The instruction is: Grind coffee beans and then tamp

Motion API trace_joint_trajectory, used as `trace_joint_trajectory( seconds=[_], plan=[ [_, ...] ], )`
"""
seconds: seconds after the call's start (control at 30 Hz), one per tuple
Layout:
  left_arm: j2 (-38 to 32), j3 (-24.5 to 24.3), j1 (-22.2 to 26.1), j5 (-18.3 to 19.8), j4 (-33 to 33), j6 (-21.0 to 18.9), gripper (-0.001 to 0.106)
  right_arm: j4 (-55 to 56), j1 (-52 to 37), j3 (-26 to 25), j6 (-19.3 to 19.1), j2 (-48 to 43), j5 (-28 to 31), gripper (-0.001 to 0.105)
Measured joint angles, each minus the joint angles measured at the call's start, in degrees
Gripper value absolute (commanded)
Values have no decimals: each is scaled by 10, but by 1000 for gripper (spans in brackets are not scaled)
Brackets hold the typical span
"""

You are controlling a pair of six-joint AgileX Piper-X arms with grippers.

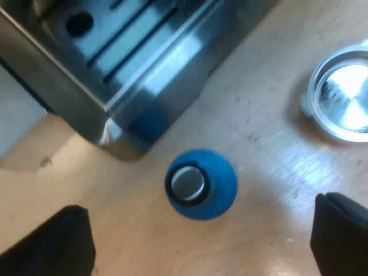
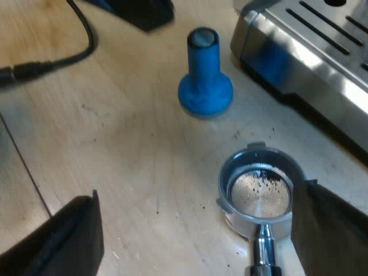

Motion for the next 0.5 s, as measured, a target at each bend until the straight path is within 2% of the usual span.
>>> trace_joint_trajectory(
  seconds=[0.3,0.5],
  plan=[
    [110,0,0,-5,-56,-13,78,-9,0,0,-1,0,0,70],
    [172,0,0,-5,-62,-13,78,-9,0,0,-1,0,0,70]
  ],
)
